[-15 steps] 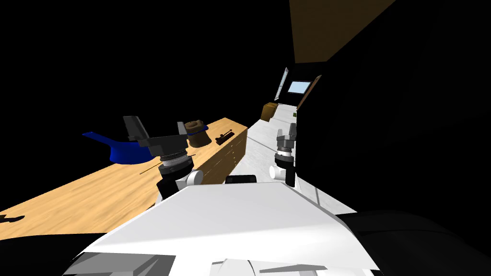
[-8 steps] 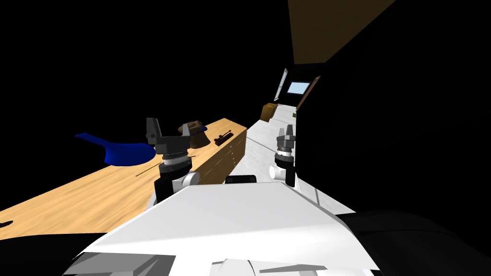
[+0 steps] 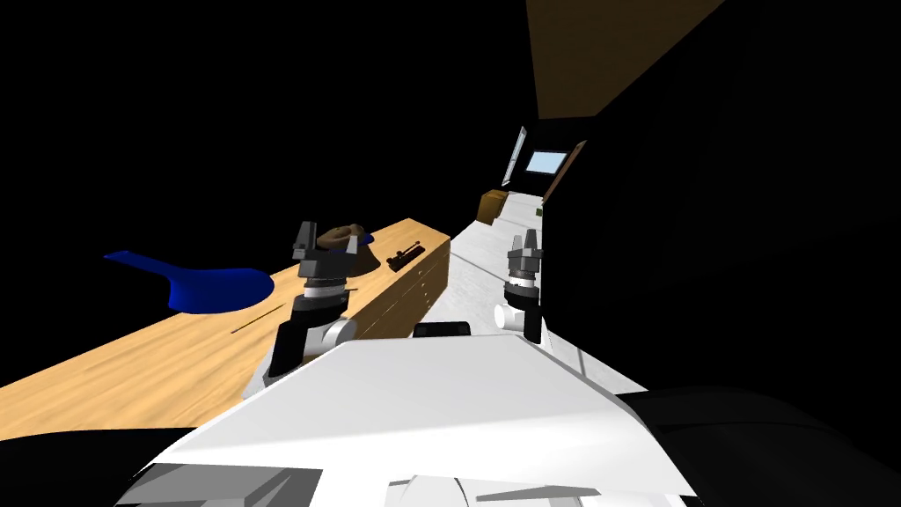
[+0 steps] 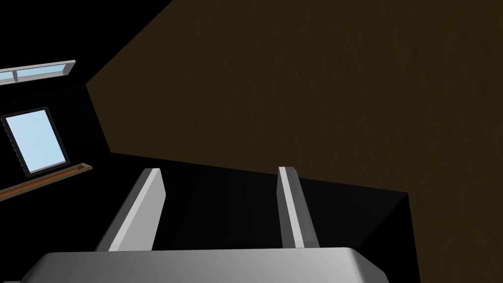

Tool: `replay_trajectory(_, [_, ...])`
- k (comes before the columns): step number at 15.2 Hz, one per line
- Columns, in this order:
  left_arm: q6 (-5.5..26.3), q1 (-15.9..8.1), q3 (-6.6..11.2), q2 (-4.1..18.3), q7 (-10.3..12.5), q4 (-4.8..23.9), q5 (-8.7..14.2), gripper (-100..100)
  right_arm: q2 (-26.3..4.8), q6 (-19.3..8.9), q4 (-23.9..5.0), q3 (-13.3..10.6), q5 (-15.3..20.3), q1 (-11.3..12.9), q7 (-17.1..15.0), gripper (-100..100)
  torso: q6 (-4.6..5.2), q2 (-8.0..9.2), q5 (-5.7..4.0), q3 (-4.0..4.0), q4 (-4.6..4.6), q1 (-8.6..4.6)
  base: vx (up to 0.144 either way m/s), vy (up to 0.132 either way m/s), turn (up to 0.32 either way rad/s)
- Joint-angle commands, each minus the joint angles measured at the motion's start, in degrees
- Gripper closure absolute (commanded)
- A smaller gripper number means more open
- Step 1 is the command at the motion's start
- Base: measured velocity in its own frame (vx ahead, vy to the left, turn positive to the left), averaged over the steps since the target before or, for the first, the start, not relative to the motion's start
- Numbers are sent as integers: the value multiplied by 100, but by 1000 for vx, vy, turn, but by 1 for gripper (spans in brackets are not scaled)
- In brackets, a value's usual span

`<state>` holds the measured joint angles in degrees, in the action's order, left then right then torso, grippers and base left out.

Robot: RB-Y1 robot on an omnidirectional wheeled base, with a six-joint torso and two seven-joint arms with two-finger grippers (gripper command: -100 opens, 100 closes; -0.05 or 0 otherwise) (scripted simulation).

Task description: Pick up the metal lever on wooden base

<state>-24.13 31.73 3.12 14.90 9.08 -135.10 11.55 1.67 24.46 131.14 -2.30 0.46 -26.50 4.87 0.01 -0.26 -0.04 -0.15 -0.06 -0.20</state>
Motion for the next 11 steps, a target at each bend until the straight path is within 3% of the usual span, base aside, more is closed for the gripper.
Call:
replay_trajectory(1, [286, 48, 85, 286, 165, 74, 261, -100, 0, 0, 0, 0, 0, 0, 0, 0, 0, 0, 0, 0, 0, 0, 72, -60, -13])
replay_trajectory(3, [377, 48, 85, 346, 165, 74, 261, -100, 0, 0, 0, 0, 0, 0, 0, 0, 0, -4, -1, -3, -1, -2, 58, -49, -3])
replay_trajectory(4, [569, 75, 148, 579, 288, 128, 464, -100, 0, 0, 0, 0, 0, 0, 0, 0, 0, 0, -1, 0, 0, 1, 44, -42, -10])
replay_trajectory(5, [658, 75, 148, 592, 288, 128, 464, -100, 0, 0, 0, 0, 0, 0, 0, 0, 0, 3, 0, 2, 1, 2, 45, -43, -9])
replay_trajectory(6, [799, 103, 216, 793, 418, 185, 680, -100, 0, 0, 0, 0, 0, 0, 0, 0, 0, 4, 0, 2, 1, 3, 71, -64, -20])
replay_trajectory(8, [956, 103, 216, 842, 418, 185, 680, -100, 0, 0, 0, 0, 0, 0, 0, 0, 0, -6, -1, -3, -1, -5, 72, -54, -2])
replay_trajectory(9, [1165, 133, 286, 1073, 554, 246, 907, -100, 0, 0, 0, 0, 0, 0, 0, 0, 0, -4, -1, -2, -1, 0, 59, -56, -16])
replay_trajectory(11, [1270, 133, 286, 1097, 554, 246, 907, -100, 0, 0, 0, 0, 0, 0, 0, 0, 0, -2, -1, -2, -1, -1, 50, -41, -5])
